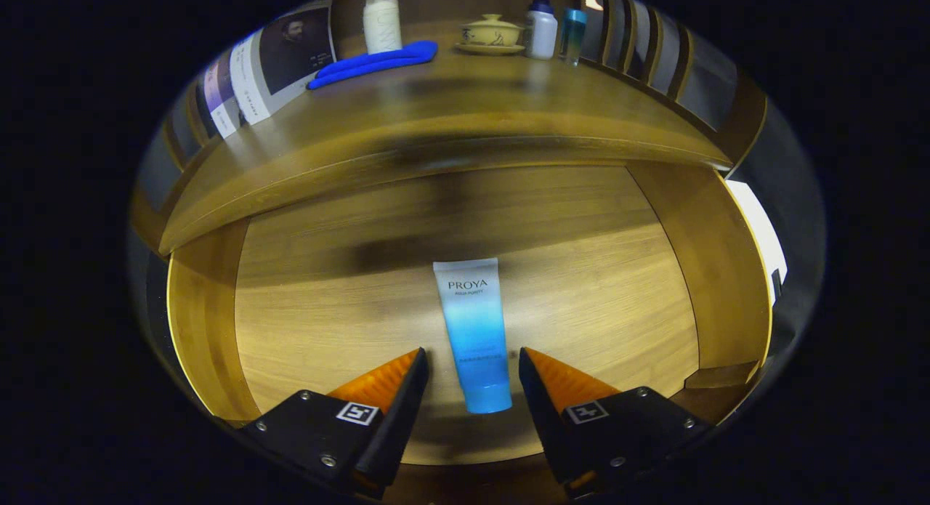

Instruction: Pull open the drawer, take out the items inside it, and place them on the countertop above the cabinet.

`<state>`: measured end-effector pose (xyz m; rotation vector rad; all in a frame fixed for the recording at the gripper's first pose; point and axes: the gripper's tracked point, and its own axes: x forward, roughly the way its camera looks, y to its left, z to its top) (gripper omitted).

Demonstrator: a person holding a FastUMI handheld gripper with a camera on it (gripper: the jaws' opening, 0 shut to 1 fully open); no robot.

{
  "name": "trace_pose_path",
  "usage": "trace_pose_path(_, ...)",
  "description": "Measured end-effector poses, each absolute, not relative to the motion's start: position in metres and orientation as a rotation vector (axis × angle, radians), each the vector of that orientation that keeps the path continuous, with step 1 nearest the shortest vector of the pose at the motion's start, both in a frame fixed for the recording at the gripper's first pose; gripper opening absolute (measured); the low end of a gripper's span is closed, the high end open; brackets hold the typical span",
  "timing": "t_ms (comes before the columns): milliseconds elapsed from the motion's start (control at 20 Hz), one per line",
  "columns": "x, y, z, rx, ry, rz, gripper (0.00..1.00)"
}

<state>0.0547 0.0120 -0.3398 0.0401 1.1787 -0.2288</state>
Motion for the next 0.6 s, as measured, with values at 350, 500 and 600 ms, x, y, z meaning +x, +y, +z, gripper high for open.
trace_pose_path(350, 0.050, 0.014, -0.351, 0.032, 1.217, -0.215, 0.47)
trace_pose_path(500, 0.048, 0.010, -0.348, -0.004, 1.199, -0.234, 0.39)
trace_pose_path(600, 0.042, 0.009, -0.345, 0.026, 1.189, -0.267, 0.37)
